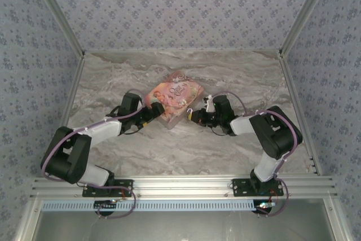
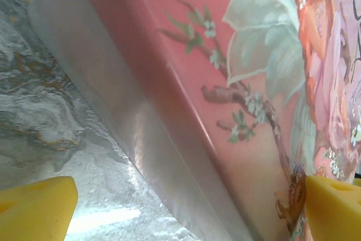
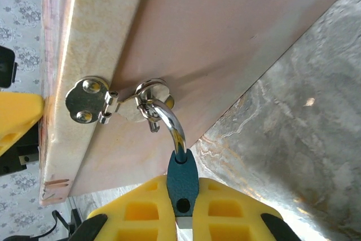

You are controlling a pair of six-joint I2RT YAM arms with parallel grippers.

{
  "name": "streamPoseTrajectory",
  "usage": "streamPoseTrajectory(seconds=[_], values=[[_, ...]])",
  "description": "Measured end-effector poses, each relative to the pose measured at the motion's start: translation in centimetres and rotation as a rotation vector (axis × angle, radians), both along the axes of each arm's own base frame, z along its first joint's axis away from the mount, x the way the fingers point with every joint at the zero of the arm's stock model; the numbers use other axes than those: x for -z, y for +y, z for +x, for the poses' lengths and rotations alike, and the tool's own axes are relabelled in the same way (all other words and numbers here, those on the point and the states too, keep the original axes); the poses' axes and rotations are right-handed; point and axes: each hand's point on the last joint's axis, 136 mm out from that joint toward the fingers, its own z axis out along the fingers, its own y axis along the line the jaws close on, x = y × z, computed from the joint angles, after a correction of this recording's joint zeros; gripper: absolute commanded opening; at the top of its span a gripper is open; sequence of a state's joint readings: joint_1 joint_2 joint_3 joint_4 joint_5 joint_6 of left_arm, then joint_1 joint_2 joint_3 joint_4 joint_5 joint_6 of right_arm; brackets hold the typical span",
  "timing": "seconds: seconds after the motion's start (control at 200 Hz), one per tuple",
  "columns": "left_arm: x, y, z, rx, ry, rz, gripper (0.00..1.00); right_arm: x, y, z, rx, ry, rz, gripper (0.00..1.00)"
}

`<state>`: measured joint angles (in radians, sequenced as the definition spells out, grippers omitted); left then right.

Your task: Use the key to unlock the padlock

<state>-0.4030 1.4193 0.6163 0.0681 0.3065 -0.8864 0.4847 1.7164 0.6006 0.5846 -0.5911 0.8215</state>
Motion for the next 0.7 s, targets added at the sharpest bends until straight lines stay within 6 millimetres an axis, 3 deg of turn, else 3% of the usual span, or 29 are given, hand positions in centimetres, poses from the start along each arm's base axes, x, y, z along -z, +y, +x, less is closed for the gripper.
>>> streamPoseTrajectory(seconds=[0.29, 0.415, 0.59, 0.7], values=[[-1.7, 3.3, -1.7, -0.033, -0.008, 0.135, 0.99, 0.0, 0.8, -1.0, -0.008, -0.016, -0.021, 0.01], [-4.3, 4.3, -1.8, -0.035, -0.056, 0.179, 0.99, -0.3, 0.6, -0.8, 0.012, -0.029, -0.028, 0.01], [-9.9, 2.2, -0.3, 0.016, -0.200, 0.113, 0.98, -0.3, 1.2, -1.2, 0.005, -0.039, -0.036, 0.01], [-11.5, -0.8, 0.2, 0.091, -0.237, 0.065, 0.96, -0.3, 1.7, -1.7, -0.007, -0.037, -0.037, 0.01]])
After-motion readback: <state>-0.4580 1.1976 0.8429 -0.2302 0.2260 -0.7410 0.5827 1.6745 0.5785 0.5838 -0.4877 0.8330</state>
